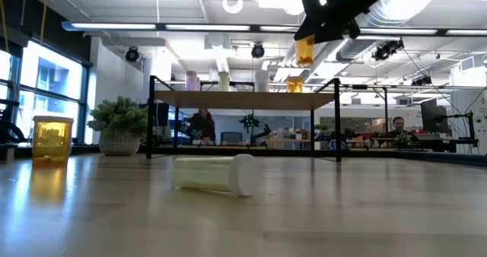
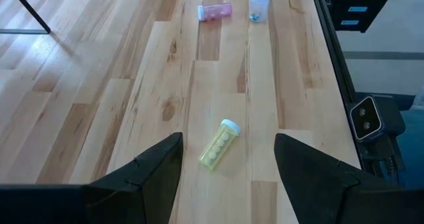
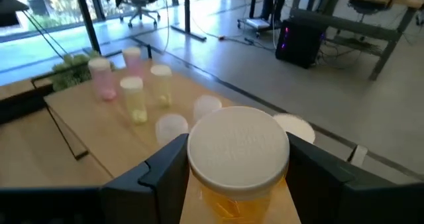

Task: Pick and place medicine bottles onto shelf by color
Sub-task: Put the bottom orange pill bottle aligned with the other orange pill bottle on the shelf

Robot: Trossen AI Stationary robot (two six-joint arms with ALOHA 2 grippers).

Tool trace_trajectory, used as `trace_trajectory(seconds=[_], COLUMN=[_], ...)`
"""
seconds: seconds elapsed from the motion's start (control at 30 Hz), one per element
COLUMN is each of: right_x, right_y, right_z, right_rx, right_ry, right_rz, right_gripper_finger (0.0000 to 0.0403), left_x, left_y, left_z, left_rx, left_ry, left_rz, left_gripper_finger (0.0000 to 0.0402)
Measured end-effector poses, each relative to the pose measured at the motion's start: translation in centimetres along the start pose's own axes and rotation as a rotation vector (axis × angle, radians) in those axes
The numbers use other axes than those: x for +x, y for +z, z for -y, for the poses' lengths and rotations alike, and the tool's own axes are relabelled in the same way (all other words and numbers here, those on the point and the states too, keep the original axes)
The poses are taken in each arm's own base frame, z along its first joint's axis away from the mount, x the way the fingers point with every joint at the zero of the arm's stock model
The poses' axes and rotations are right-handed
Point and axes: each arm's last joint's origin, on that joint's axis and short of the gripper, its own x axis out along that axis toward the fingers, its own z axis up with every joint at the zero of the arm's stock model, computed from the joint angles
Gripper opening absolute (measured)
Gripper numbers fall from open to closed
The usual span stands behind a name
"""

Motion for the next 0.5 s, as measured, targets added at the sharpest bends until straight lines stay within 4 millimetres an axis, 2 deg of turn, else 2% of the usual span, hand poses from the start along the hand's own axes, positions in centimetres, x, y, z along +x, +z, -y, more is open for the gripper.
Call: trace_trajectory(seconds=[0.2, 0.5], right_x=[0.2, 2.7], right_y=[0.2, -1.6], right_z=[-0.1, -0.8], right_rx=[-0.009, -0.071], right_ry=[0.030, 0.050], right_rz=[0.023, -0.074], right_gripper_finger=[0.0205, 0.0205], left_x=[0.0, 0.0], left_y=[0.0, 0.0], left_z=[0.0, 0.0], left_rx=[-0.001, -0.002], left_ry=[0.000, -0.001], left_rz=[0.000, 0.002], left_gripper_finger=[0.0227, 0.0227])
